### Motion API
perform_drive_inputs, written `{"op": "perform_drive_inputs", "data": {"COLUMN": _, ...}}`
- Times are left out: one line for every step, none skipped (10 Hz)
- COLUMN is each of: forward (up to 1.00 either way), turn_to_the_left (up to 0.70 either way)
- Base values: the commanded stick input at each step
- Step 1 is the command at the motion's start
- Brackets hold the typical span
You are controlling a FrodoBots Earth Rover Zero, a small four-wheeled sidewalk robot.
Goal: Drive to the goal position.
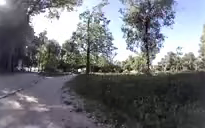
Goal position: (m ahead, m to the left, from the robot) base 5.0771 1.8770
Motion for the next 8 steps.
{"op": "perform_drive_inputs", "data": {"forward": -0.23, "turn_to_the_left": 0.0}}
{"op": "perform_drive_inputs", "data": {"forward": -0.7, "turn_to_the_left": 0.0}}
{"op": "perform_drive_inputs", "data": {"forward": -0.7, "turn_to_the_left": 0.0}}
{"op": "perform_drive_inputs", "data": {"forward": -0.7, "turn_to_the_left": 0.0}}
{"op": "perform_drive_inputs", "data": {"forward": -0.7, "turn_to_the_left": 0.0}}
{"op": "perform_drive_inputs", "data": {"forward": -0.62, "turn_to_the_left": 0.0}}
{"op": "perform_drive_inputs", "data": {"forward": -0.29, "turn_to_the_left": 0.0}}
{"op": "perform_drive_inputs", "data": {"forward": 0.0, "turn_to_the_left": 0.0}}
